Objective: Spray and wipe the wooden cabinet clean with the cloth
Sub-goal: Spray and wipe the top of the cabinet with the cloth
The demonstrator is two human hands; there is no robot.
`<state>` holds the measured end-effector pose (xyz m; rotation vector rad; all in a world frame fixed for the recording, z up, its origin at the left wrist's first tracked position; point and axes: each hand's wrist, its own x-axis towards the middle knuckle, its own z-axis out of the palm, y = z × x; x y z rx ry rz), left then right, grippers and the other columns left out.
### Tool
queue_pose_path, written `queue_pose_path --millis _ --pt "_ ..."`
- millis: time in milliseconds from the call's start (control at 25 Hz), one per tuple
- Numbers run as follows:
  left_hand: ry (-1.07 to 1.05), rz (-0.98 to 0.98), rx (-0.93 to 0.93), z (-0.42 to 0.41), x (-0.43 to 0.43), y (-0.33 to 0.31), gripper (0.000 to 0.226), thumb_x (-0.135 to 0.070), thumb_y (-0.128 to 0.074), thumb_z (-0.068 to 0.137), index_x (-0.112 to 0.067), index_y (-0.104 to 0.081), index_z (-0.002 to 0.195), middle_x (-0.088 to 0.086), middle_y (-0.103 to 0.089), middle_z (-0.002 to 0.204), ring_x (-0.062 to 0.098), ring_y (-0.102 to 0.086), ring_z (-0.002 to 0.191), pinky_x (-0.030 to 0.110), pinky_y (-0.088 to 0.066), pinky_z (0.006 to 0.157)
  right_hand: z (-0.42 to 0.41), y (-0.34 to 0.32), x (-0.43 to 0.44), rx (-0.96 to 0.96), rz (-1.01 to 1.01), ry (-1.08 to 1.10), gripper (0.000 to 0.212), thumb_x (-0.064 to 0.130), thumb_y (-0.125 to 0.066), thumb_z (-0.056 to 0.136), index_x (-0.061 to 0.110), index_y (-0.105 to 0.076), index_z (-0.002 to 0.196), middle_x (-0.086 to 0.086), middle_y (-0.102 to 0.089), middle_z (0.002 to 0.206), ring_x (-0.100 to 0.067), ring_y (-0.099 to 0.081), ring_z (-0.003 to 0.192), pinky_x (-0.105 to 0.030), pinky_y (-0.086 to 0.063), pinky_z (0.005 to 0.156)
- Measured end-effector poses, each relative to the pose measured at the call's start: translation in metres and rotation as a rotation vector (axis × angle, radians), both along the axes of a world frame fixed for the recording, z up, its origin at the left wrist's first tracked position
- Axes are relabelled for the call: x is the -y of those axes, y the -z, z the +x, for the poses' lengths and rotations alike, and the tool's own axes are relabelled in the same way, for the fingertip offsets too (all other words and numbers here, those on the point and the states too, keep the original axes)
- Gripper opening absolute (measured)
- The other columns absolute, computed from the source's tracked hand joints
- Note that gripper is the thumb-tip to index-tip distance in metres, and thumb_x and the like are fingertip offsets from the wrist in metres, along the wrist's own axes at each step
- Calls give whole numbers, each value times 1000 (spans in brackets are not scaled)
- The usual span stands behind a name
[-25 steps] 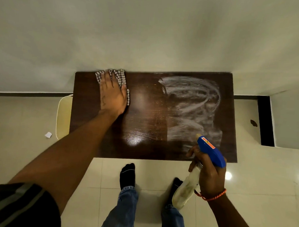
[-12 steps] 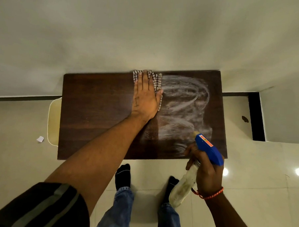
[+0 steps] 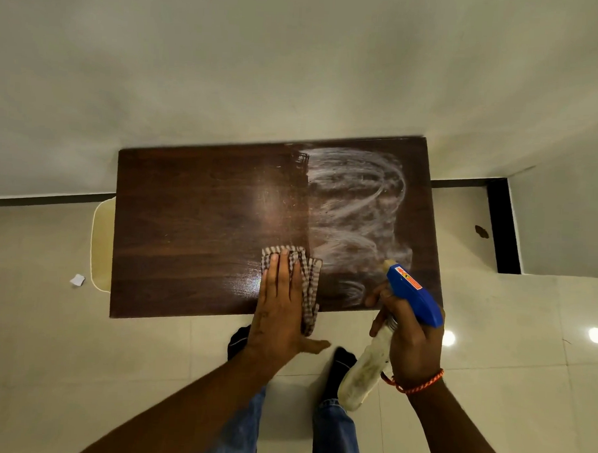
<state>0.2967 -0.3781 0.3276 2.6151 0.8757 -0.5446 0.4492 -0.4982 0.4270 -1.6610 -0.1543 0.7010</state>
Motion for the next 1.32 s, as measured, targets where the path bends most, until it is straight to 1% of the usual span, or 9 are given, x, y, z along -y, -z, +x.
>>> queue_pose_path --millis 200,280,440,520,640,720,840,1080,1320 --pt "178 134 0 -41 1 5 111 -53 -71 85 -2 -8 161 28 -2 167 46 -17 153 53 -15 123 5 4 0 0 -13 26 17 21 -54 87 14 -68 80 -10 -67 68 -31 -57 50 -30 -49 42" --pt "121 -82 212 -57 7 -5 99 -40 -72 85 -8 -17 161 19 -9 170 38 -15 156 49 -20 122 10 6 -4 13 -34 36 21 15 -50 89 6 -65 78 -11 -66 65 -24 -58 49 -28 -49 43" --pt "-824 -1000 578 -62 -10 -68 57 -3 -64 88 -26 -55 140 5 -58 147 18 -52 138 34 -48 108 32 6 -26 80 -69 92 36 26 -56 82 -8 -63 79 -19 -61 64 -17 -58 56 -19 -51 56" --pt "-1235 -1206 731 -61 -32 -87 54 5 -64 75 -22 -69 121 5 -73 125 26 -65 121 35 -59 93 46 5 -39 89 -92 120 33 23 -55 83 -9 -64 81 -14 -61 66 -11 -58 56 -16 -50 58" --pt "-1496 -1293 1017 -62 -68 -109 37 -10 -54 79 -20 -83 99 10 -74 121 27 -73 109 40 -58 94 58 3 -54 83 -131 106 26 18 -56 87 -6 -66 84 -17 -62 69 -16 -59 60 -19 -50 58" --pt "-1515 -1284 1170 -69 -89 -110 39 -32 -60 83 -19 -78 115 13 -66 136 33 -63 125 50 -49 104 60 -2 -64 85 -148 65 18 11 -56 90 2 -67 79 -16 -64 68 -23 -58 61 -25 -51 59" --pt "-1547 -1339 1353 -77 -109 -108 81 -65 -63 87 -15 -51 149 20 -46 155 42 -44 142 60 -36 113 59 -5 -76 92 -154 33 19 13 -56 90 7 -66 74 -12 -64 64 -22 -56 55 -33 -51 57" --pt "-1567 -1314 1328 -70 -119 -111 88 -78 -44 90 -17 -45 153 20 -48 154 42 -46 141 59 -41 112 59 -4 -77 77 -243 128 14 15 -59 92 5 -67 87 -9 -66 68 -18 -62 61 -32 -55 62" --pt "-1571 -1303 1284 -69 -117 -106 90 -77 -47 91 -17 -37 157 19 -37 161 43 -36 147 60 -21 123 81 7 -42 118 -328 290 27 24 -60 87 0 -67 95 -18 -63 71 -22 -58 61 -37 -53 63"
